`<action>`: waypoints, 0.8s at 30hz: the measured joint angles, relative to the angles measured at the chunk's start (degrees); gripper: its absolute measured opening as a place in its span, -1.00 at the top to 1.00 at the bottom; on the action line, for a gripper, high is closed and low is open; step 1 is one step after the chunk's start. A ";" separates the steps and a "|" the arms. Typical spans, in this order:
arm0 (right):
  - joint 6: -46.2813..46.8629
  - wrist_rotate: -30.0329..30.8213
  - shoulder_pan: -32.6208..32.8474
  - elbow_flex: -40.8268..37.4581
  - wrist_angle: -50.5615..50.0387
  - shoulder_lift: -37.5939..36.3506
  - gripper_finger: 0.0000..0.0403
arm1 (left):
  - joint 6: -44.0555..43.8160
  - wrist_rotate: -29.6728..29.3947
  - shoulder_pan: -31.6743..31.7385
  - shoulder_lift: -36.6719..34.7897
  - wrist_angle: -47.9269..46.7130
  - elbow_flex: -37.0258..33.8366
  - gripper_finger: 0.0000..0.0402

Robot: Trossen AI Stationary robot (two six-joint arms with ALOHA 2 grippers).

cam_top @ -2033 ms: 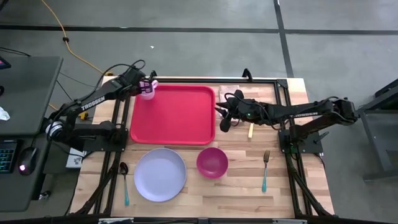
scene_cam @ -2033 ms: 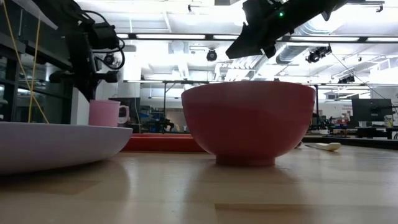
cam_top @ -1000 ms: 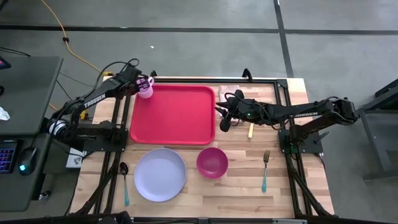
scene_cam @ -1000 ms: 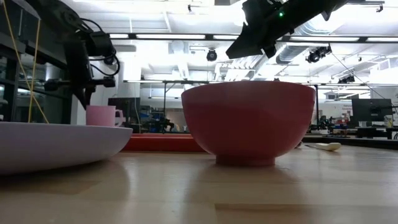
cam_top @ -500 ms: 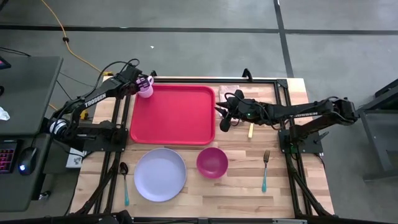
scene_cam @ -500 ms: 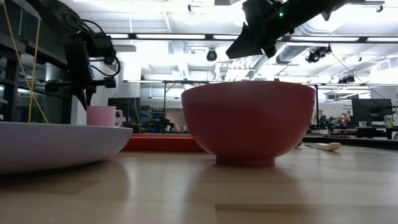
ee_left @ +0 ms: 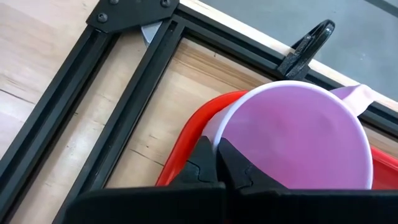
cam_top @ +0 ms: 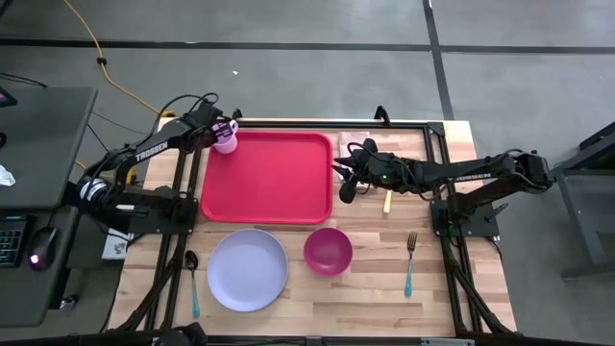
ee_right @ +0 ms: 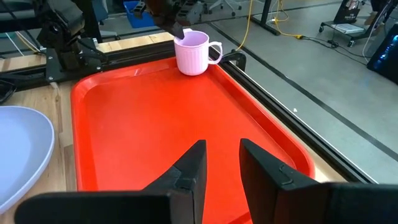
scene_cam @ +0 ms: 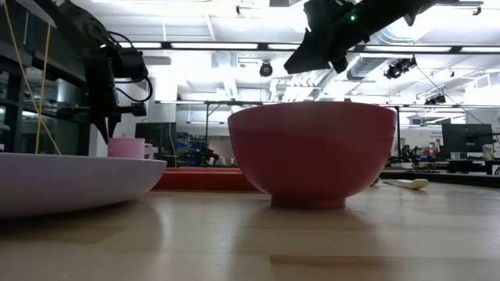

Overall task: Set up tray
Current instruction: Put the pink mug on the top left of the red serving tray

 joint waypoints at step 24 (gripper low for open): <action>-0.02 0.02 0.00 0.02 0.00 0.00 0.64 | -1.47 -0.90 -1.18 0.89 0.19 0.00 0.66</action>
